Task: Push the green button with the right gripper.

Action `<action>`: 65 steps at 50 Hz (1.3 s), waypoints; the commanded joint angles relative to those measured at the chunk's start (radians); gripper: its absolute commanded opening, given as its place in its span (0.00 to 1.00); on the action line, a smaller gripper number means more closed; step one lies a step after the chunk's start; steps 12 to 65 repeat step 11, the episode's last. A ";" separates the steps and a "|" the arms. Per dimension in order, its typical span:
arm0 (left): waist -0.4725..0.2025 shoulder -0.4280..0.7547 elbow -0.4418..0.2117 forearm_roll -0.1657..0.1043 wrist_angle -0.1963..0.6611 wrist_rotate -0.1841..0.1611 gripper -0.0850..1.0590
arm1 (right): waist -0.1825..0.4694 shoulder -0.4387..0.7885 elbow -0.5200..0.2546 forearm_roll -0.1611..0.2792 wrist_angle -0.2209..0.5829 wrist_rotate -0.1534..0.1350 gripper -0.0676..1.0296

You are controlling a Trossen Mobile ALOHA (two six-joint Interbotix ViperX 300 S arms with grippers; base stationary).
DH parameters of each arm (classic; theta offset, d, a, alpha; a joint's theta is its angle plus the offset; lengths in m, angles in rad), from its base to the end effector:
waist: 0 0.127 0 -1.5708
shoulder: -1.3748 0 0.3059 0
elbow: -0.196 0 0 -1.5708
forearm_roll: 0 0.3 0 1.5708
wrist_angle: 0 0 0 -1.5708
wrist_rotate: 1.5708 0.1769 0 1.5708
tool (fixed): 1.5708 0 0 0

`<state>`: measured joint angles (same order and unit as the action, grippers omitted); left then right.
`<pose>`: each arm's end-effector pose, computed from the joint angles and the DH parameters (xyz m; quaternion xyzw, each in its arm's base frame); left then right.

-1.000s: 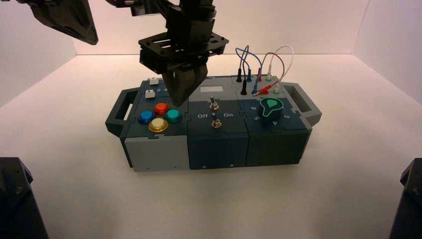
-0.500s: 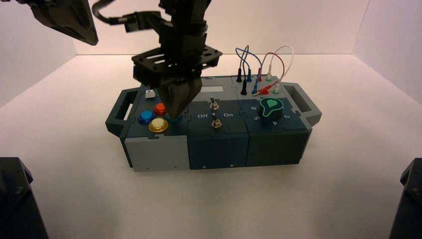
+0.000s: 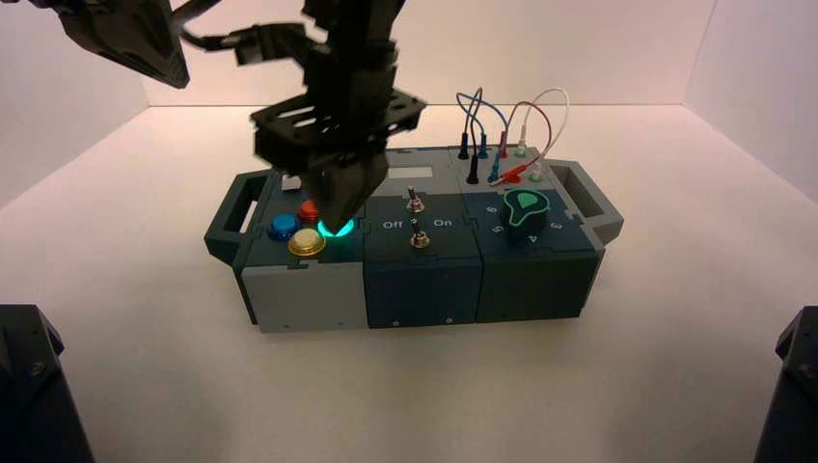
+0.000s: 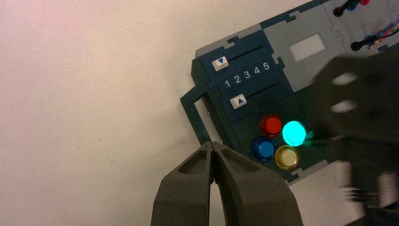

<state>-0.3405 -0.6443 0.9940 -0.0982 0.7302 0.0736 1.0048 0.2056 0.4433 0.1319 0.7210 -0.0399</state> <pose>0.2156 -0.0887 0.1444 0.0705 0.5082 -0.1731 0.8407 0.1986 0.3412 0.0547 -0.2597 0.5774 0.3858 0.6711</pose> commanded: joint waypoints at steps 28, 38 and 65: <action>-0.002 0.021 -0.014 0.003 -0.009 0.002 0.05 | -0.031 -0.183 0.037 -0.031 0.031 0.015 0.04; -0.002 0.021 -0.014 0.003 -0.009 0.002 0.05 | -0.031 -0.183 0.037 -0.031 0.031 0.015 0.04; -0.002 0.021 -0.014 0.003 -0.009 0.002 0.05 | -0.031 -0.183 0.037 -0.031 0.031 0.015 0.04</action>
